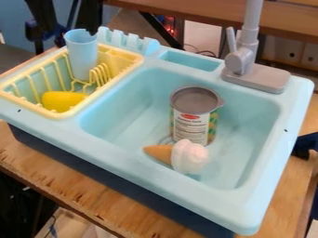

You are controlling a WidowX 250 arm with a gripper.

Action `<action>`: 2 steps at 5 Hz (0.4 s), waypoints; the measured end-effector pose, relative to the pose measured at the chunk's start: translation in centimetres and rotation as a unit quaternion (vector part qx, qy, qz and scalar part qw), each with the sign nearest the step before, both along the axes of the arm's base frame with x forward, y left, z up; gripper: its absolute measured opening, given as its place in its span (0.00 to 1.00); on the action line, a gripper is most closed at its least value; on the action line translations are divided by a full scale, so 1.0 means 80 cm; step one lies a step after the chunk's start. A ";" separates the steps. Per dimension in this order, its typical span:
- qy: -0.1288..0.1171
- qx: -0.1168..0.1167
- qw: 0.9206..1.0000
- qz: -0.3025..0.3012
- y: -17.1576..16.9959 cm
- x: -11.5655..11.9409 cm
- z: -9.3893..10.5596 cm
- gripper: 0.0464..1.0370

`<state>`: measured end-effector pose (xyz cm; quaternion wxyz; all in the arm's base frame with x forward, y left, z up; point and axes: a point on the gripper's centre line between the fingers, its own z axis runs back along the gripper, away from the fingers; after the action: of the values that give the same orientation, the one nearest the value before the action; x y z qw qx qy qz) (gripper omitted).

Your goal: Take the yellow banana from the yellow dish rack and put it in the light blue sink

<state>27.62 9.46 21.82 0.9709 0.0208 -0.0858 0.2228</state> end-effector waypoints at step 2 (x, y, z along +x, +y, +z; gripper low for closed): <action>0.014 -0.017 0.998 0.063 0.015 0.014 -0.029 0.96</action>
<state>28.70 10.67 19.49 0.9563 0.0130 -0.0668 0.2842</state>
